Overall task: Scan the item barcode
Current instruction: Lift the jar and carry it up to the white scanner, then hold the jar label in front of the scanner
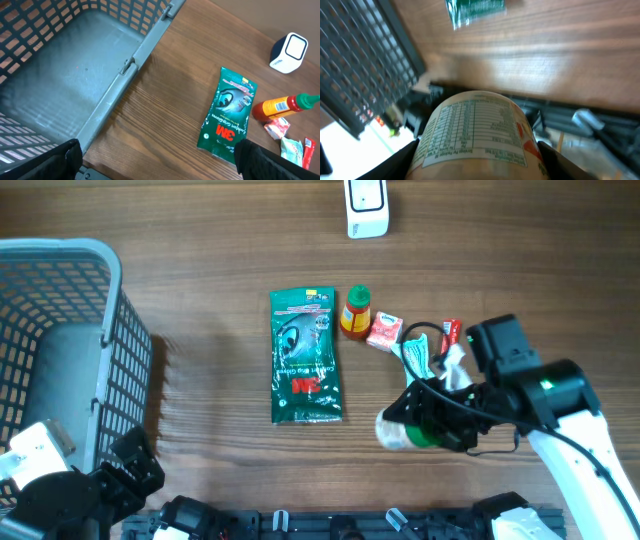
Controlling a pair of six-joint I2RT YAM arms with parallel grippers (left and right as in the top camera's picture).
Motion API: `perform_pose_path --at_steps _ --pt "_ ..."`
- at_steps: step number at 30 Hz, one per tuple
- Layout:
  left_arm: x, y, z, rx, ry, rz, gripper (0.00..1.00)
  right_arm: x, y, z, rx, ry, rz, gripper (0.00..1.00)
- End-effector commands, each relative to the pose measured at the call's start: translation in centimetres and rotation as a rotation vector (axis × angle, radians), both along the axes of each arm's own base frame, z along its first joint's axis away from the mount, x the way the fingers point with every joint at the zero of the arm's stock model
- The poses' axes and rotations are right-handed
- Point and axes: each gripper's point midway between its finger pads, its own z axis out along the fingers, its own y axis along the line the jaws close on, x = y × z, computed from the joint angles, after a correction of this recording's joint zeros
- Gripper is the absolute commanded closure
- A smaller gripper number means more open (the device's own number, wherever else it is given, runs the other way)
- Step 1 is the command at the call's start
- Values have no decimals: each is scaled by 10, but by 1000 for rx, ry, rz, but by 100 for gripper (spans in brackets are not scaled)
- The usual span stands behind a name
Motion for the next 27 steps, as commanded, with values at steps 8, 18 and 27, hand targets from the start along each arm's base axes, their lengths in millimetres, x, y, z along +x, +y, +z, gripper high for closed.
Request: perform_pose_path --at_steps 8,18,27 --pt "0 1 0 -7 -2 21 0 155 -112 27 -605 -712 -361 48" --pt "0 1 0 -7 -2 21 0 336 -65 14 -582 -1218 -235 46" --pt "0 1 0 -7 -2 21 0 443 -8 5 -445 -1502 -79 47"
